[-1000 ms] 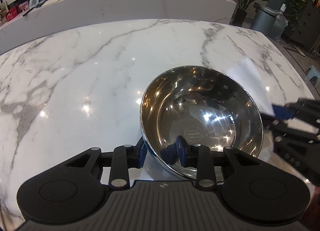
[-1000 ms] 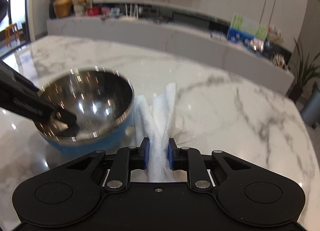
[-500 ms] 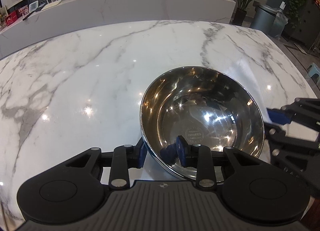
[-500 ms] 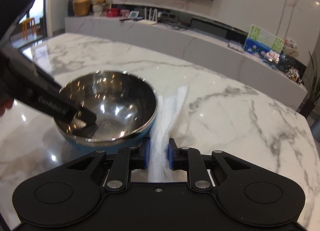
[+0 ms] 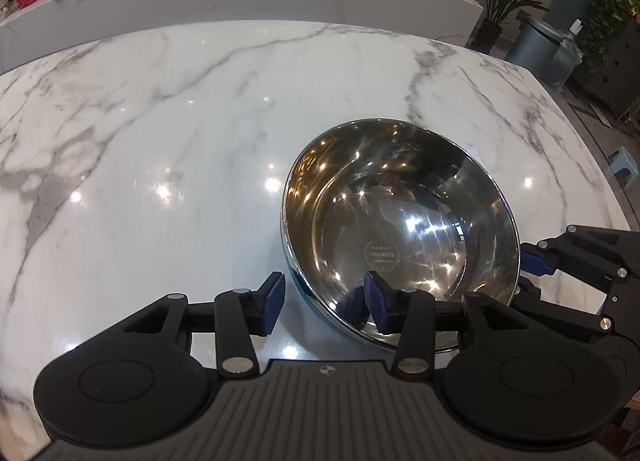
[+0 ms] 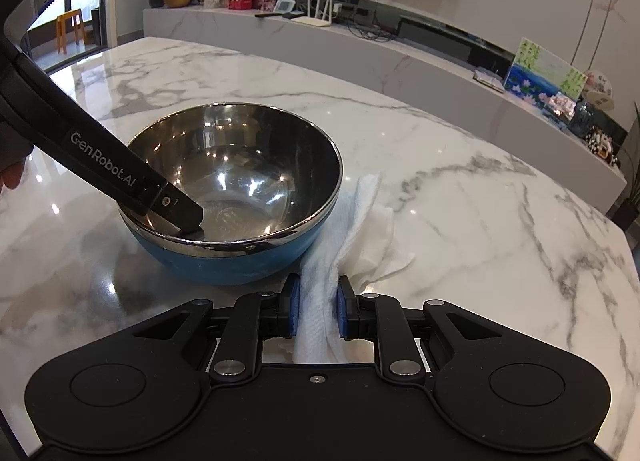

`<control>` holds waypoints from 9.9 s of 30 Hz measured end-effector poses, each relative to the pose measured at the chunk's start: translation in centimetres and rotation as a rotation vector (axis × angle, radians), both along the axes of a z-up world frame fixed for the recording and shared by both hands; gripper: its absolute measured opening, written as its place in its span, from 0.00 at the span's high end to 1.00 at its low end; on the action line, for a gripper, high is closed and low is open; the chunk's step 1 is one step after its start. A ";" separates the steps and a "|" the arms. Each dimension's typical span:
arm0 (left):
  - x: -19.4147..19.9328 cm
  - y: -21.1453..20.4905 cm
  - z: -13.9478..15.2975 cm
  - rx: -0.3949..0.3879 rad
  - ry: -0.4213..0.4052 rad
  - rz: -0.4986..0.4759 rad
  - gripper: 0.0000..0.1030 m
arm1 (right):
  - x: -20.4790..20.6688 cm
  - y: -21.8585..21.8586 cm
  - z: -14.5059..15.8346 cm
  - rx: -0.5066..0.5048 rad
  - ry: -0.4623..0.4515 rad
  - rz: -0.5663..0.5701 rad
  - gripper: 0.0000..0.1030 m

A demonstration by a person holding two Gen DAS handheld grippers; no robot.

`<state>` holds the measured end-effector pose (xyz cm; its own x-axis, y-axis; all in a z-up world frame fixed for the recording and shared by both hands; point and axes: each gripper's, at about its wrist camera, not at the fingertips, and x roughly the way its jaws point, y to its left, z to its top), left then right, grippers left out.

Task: Clean bowl
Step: 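Hold the bowl rim with the left tool while the right tool presses cloth against the bowl's outside, then hold the bowl rim with the left tool while the right tool wipes the blue shell, then tilt the bowl up with the left tool while the right tool wipes its underside, then hold the tilted bowl with the left tool while the right tool wipes the outer shell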

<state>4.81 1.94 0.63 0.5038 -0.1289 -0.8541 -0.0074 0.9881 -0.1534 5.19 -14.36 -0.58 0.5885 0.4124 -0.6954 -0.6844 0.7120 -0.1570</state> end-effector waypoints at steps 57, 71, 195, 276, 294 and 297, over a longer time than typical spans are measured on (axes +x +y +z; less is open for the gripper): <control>1.2 0.8 -0.2 -0.008 -0.011 0.033 0.58 | -0.7 -1.0 1.7 0.109 -0.074 -0.009 0.84; 1.2 0.7 0.2 0.033 -0.058 0.015 0.74 | -0.6 0.2 0.0 0.035 0.001 0.026 0.84; 1.5 1.4 0.7 0.053 -0.035 -0.113 0.77 | 3.2 2.9 5.3 -0.364 0.147 0.213 0.88; 1.9 2.1 0.6 0.034 -0.057 -0.125 0.83 | 3.0 1.9 5.0 -0.269 0.103 0.256 0.87; 2.1 2.0 0.5 0.030 -0.068 -0.101 0.81 | 1.9 2.5 3.0 -0.279 0.170 0.280 0.87; 2.2 2.2 0.4 0.018 -0.082 -0.090 0.81 | 1.7 2.6 3.0 -0.274 0.181 0.281 0.87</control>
